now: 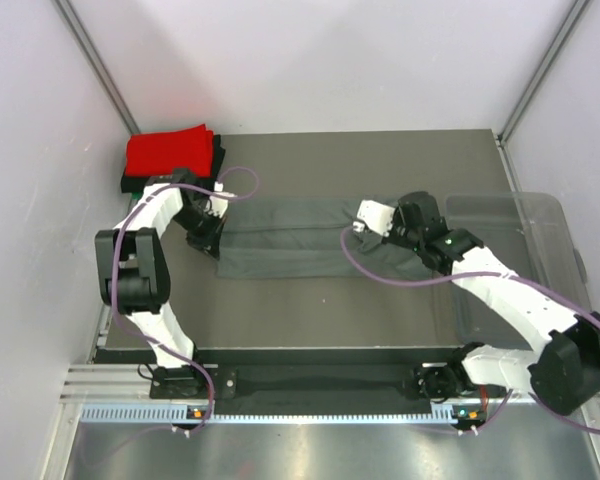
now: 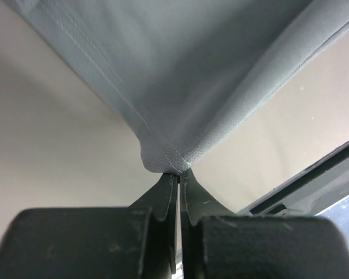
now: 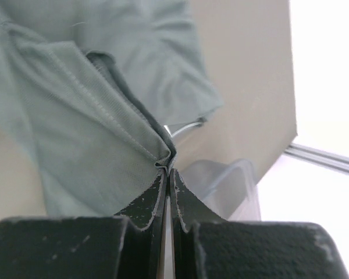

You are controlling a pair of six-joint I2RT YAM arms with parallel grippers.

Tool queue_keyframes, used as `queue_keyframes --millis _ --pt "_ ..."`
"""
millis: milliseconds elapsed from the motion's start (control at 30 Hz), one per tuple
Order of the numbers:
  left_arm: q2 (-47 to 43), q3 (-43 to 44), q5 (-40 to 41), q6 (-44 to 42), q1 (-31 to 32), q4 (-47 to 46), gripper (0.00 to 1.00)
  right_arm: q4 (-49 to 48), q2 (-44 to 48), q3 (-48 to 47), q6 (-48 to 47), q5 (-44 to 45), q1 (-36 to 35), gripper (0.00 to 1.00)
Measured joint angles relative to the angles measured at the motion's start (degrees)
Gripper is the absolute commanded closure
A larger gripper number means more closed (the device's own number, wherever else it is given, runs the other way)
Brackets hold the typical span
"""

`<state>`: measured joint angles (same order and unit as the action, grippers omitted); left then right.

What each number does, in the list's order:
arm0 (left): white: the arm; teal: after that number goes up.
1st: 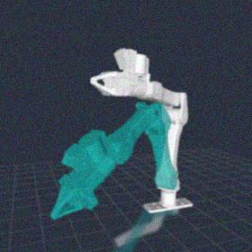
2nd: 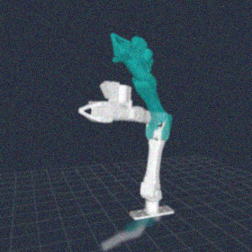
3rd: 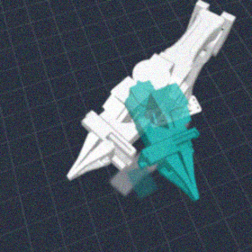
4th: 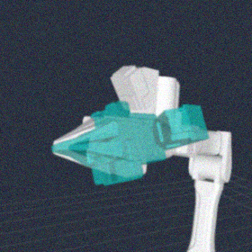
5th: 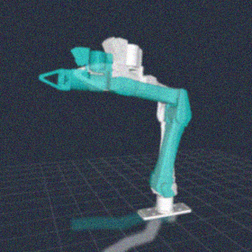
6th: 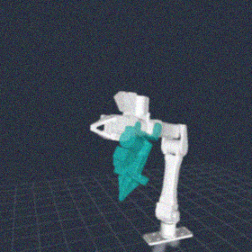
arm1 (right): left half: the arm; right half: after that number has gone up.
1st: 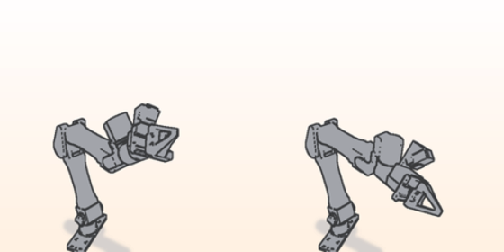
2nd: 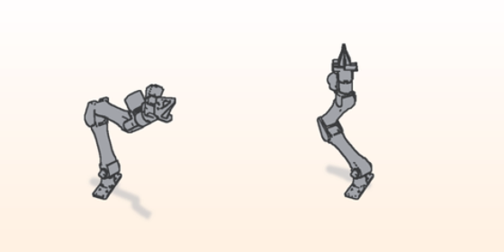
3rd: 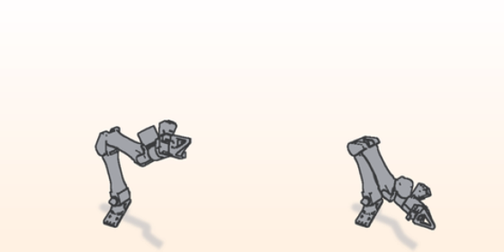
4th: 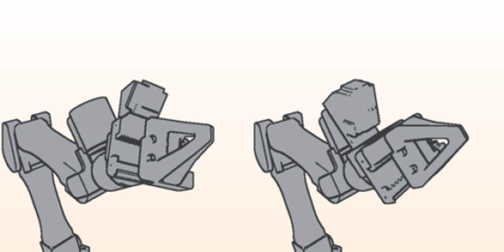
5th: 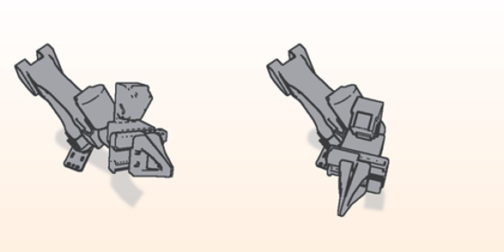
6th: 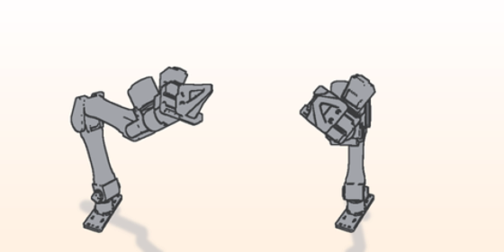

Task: Fold and stack the t-shirts
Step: Fold the tshirt

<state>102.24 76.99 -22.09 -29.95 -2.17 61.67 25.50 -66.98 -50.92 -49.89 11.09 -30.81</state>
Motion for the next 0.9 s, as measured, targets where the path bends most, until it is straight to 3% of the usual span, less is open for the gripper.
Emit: queue_keyframes --millis 367,900 --pt "7.5 8.5 0.0 1.1 0.5 -1.0 1.00 -8.6 -11.5 -7.4 0.2 -0.3 3.8 1.00" --pt "12.1 12.7 1.7 3.4 0.5 -3.0 1.00 -14.4 -22.4 -11.1 1.1 -0.6 7.1 1.00"
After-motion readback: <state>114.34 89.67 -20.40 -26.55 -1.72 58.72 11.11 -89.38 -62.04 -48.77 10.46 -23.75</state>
